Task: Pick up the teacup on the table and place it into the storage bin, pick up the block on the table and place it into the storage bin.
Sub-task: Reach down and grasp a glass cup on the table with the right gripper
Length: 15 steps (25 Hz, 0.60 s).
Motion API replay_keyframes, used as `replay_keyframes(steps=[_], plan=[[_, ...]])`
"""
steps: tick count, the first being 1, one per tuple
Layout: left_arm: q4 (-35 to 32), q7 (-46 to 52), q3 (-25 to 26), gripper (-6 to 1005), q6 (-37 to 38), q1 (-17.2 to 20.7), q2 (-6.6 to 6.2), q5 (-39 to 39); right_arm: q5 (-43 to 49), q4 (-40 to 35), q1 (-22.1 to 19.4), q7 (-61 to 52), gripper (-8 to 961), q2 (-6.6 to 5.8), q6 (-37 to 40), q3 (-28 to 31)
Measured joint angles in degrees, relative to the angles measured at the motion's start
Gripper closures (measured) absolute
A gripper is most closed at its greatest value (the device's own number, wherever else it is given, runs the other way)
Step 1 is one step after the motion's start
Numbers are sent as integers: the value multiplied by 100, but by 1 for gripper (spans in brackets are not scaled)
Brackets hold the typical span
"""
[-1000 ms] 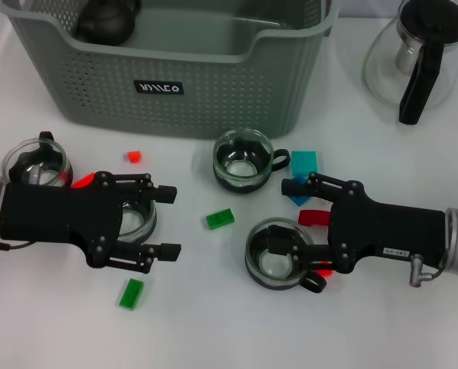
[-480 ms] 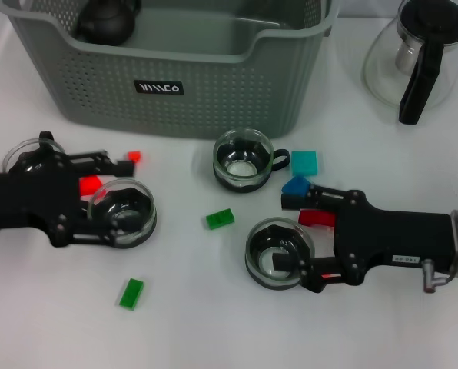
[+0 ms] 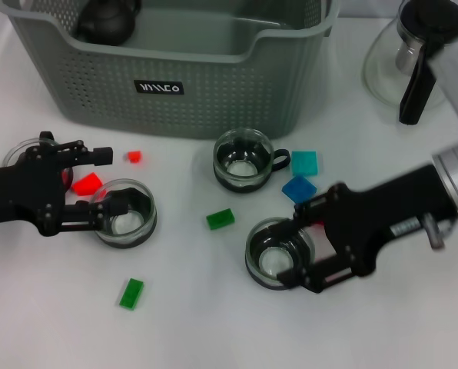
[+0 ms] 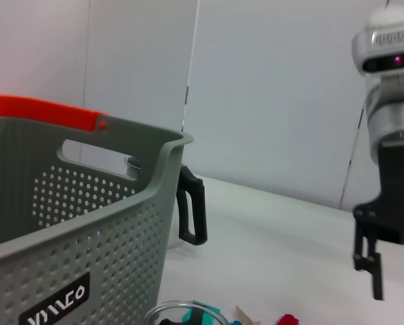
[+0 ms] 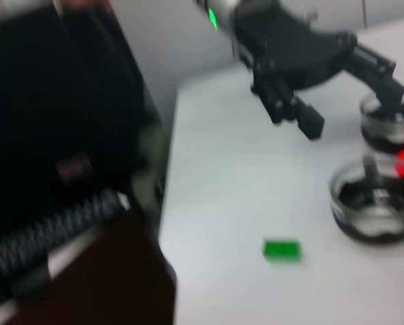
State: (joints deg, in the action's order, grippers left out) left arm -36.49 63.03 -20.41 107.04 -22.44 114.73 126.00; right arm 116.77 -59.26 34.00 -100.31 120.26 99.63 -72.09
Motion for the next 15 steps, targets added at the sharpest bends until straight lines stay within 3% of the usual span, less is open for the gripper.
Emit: replay_keyframes(steps=[2,6,11,15], plan=[[34,1,5,171,-36,1,7,-13,443,-333,276,-509,128,3,5,-152],[63,0,112,172,-111,3,49,-23,1608,-419,1275,-1458,206,36,270,-241],[134,1,238,172,-233,19,76,-28,1995,-495,1748,-1730,218,94,370,-769],[137,0,300,171,-233,45,76,-30,2000,-630,1847,-1769,225,132,313,-1209]])
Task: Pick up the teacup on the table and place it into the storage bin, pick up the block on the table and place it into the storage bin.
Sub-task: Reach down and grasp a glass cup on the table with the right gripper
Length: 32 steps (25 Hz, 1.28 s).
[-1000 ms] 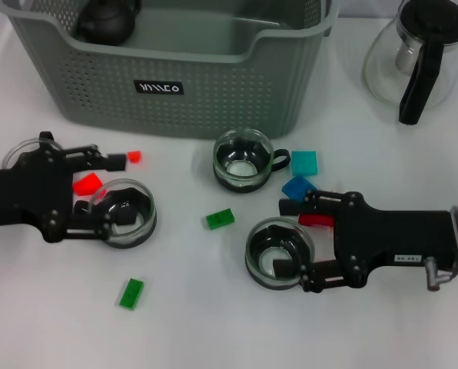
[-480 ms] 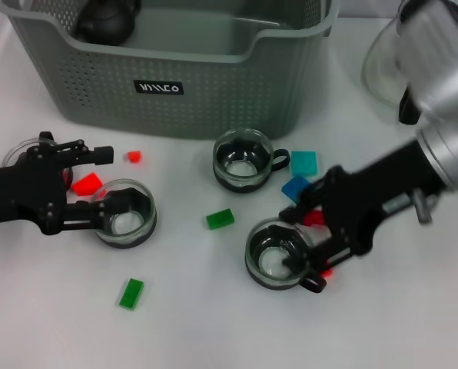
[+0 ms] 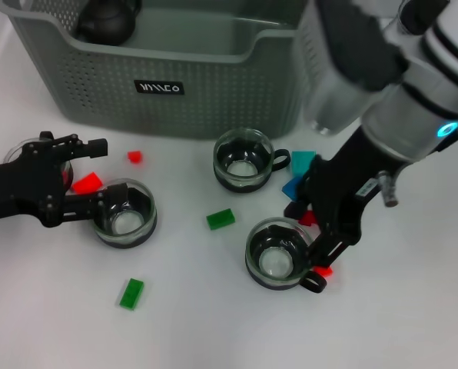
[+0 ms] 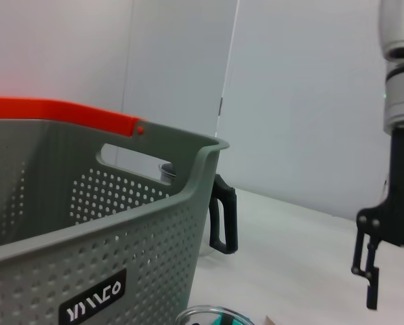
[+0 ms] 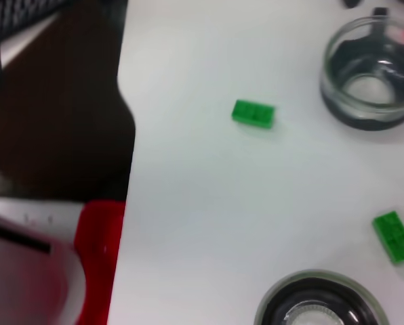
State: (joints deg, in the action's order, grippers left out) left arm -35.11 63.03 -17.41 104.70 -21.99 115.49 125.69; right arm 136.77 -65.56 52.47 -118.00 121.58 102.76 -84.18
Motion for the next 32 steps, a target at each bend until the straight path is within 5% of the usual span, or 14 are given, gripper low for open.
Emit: replay_keyframes(steps=[12,32], plan=[[-2,-1,55,172,13,2,9,-2,-305,-129,-61,-132,248,15,-748,-1811],[49,-27,54,172,-17,2,9,-1,-291,84,-528,-176,298,-21,-1857,-2726]])
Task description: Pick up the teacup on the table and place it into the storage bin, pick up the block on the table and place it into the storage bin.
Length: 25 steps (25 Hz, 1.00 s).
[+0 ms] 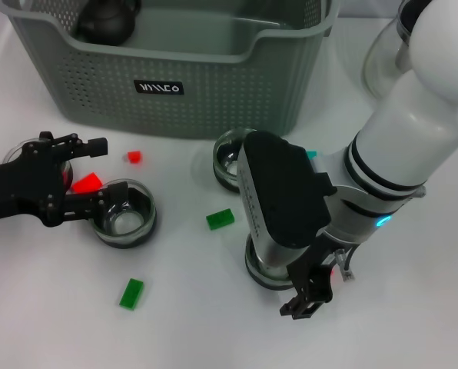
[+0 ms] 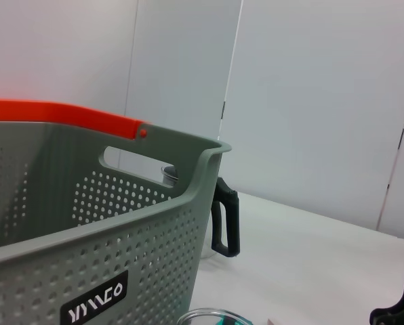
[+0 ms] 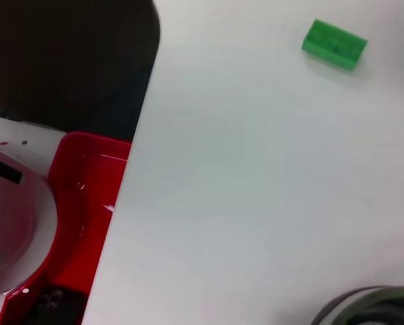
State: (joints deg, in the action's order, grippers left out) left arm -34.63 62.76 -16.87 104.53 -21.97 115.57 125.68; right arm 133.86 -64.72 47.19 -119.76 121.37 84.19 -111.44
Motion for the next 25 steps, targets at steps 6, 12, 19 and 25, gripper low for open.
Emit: replay_keyframes(steps=[6,12,19,25], plan=[[7,0,-4,171,-4,0,0,0,8,22,51,-215,317,-14,54,15],[71,0,-4,171,-4,0,0,0,111,6,24,-275,418,-17,76,0],[79,0,3,172,3,4,0,0,134,-29,9,-288,712,-32,102,111],[79,-1,1,172,3,8,0,6,78,-324,-48,-213,877,-45,391,516]])
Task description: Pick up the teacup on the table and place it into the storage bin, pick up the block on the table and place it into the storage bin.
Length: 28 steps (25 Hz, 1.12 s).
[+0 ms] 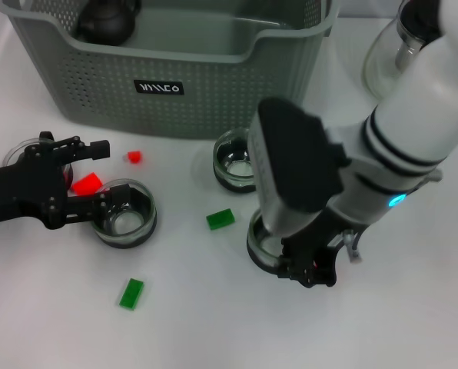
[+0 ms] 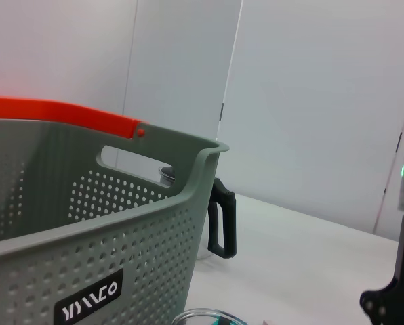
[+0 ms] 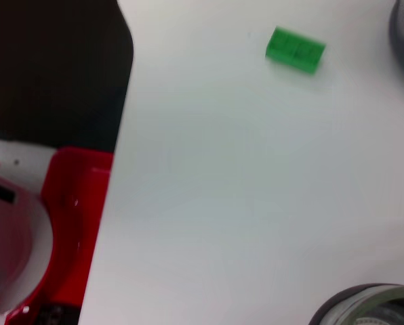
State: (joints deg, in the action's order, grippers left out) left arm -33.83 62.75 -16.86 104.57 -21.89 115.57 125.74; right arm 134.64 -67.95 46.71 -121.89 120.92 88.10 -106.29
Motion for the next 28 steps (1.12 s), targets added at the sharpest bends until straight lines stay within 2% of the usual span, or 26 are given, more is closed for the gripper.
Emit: replay_keyframes(steps=[2,5,10,14,18,21,26,28], plan=[[0,0,-1,172,-2,1,0,0,-105,-235,-56,127,898,-20,269,339],[0,0,2,171,-15,2,0,0,-548,-625,-186,507,898,-52,753,1270],[0,0,14,171,-187,11,0,-9,-1943,-930,-360,1247,898,-69,1619,3389],[0,0,17,172,-289,9,2,-12,-3271,-912,-559,1645,898,-68,1655,4488],[1,0,16,172,-404,-48,32,-18,-4201,-896,-718,1645,898,-60,581,4627],[6,0,23,172,-482,-88,64,-51,-3996,-869,-512,988,897,-69,-725,4268],[89,2,140,171,-541,-85,85,-167,-2444,-211,512,-104,897,-62,-2208,3745],[131,1,172,171,-543,-57,87,-176,-1727,646,1194,-418,897,-65,-2658,3648]])
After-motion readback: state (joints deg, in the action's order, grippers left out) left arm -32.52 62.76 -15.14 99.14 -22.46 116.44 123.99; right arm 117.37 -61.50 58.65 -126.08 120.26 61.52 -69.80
